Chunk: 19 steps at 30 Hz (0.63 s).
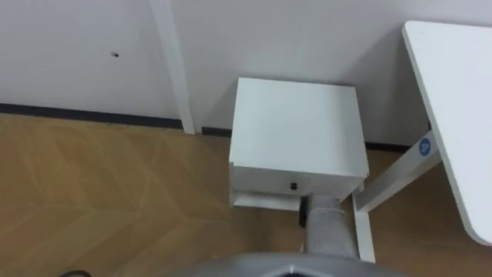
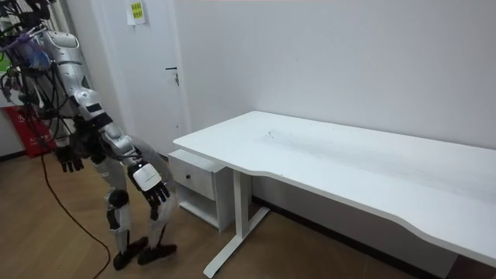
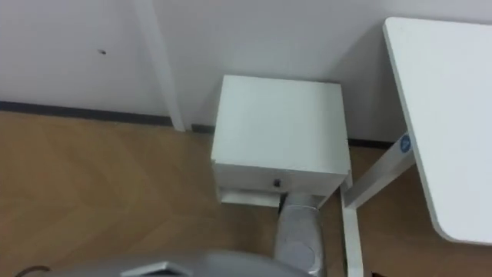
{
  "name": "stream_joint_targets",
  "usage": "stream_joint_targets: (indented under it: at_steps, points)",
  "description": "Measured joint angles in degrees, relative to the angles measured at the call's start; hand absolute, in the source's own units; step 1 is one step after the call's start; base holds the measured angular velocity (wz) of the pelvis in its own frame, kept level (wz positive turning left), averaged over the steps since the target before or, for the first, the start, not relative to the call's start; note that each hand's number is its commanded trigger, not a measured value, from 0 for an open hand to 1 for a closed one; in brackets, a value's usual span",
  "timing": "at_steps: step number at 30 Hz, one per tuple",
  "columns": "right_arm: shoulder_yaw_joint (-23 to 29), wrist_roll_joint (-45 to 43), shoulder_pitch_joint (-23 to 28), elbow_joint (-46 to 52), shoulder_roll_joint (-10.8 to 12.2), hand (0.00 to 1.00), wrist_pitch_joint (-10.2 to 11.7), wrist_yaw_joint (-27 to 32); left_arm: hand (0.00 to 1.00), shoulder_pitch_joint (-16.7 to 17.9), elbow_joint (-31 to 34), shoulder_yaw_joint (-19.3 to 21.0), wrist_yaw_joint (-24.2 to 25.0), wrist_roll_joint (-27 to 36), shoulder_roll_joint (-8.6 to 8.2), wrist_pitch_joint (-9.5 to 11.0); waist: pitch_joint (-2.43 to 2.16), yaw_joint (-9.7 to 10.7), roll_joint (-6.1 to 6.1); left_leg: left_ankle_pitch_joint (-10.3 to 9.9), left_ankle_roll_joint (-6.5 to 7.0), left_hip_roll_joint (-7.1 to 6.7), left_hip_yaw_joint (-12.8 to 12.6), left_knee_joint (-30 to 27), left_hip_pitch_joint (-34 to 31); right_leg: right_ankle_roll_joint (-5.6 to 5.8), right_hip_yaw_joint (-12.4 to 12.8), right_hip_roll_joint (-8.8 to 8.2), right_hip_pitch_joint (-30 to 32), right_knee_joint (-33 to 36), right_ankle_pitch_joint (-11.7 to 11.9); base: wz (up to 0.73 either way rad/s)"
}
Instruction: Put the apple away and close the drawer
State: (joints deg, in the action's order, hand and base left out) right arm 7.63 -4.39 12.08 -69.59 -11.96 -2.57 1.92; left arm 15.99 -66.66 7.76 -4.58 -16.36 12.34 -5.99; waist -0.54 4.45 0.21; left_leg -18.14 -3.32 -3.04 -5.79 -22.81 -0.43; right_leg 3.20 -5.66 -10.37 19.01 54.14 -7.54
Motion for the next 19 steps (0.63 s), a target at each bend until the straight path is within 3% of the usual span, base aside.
stream_joint_targets:
  at_steps: [1, 2, 4, 5, 8, 11, 14, 19]
  points:
    - [0.50, -0.91, -0.27, 0.35, 0.72, 0.00, -0.06, 0.08, 0.00, -1.34, 1.84, -0.71, -0.34, -0.05, 1.16, 0.11, 0.64, -1.44, -0.70, -3.07, 7.72, 3.19, 3.17, -8.16, -4.31, 2.06, 0.63, -0.04, -1.47, -7.73, -1.28, -0.12]
    - [0.40, -0.81, -0.95, 0.25, 0.99, 0.00, -0.79, 0.26, 0.00, -2.26, 1.90, -0.65, -1.55, 0.10, 1.58, 0.15, 1.45, -3.69, -2.55, -5.82, 9.31, 2.12, 1.10, -10.82, -5.97, 3.32, 2.81, -0.27, -4.49, -15.98, -1.75, -0.31]
    - [0.43, -0.77, -1.19, 0.32, 0.84, 0.00, -0.64, 0.55, 0.00, -2.45, 1.54, -0.73, -2.22, 1.23, 0.92, 0.28, 1.00, -4.57, -2.75, -5.65, 8.47, 2.79, 0.99, -8.48, -3.51, 3.30, 1.56, 1.80, -12.45, -27.60, -1.89, -0.26]
    - [0.38, -0.47, -2.07, 0.24, 0.72, 0.00, -0.47, 0.80, 0.00, -3.37, 1.55, -0.83, -2.24, 1.22, 0.39, 1.30, 0.97, -4.74, -2.84, -4.25, 8.14, 2.84, 0.91, -5.49, -2.09, 2.92, -0.03, 2.77, -15.44, -32.98, -1.11, 0.00]
    - [0.37, 1.16, -4.03, -0.12, 1.07, 0.00, 1.70, 1.09, 0.00, -4.37, 1.60, -0.77, -2.95, 1.24, 0.08, 2.85, 0.76, -4.61, -2.82, -1.67, 7.97, 3.47, 0.69, -0.37, -0.07, 3.13, -0.96, 4.17, -19.30, -41.02, 0.75, -0.06]
    - [0.36, 2.20, -5.40, -0.48, 1.05, 0.00, 2.26, 0.76, 0.00, -5.07, 1.83, -0.86, -3.71, 1.19, -0.80, 2.89, 0.30, -4.54, -1.94, -0.77, 6.48, 4.21, 0.46, 2.45, 1.75, 2.82, -1.01, 5.54, -20.70, -43.58, 0.94, -0.06]
    - [0.27, 3.07, -5.55, -0.47, 1.18, 0.00, 2.94, -0.14, 0.00, -5.19, 1.88, -0.87, -3.44, 1.16, -1.94, 2.98, 0.25, -4.59, -1.49, 0.93, 5.24, 4.56, 0.57, 6.70, 4.46, 2.07, -1.10, 6.15, -21.31, -43.70, 0.50, -0.05]
    - [0.22, 4.43, -5.67, -0.76, 1.22, 0.00, 3.17, -0.16, 0.00, -5.23, 1.91, -0.84, -2.39, 1.13, -2.40, 2.93, 0.72, -4.64, -1.02, 2.54, 4.38, 4.98, 1.20, 11.45, 7.08, 1.44, -1.16, 6.94, -22.06, -44.72, 0.13, -0.02]
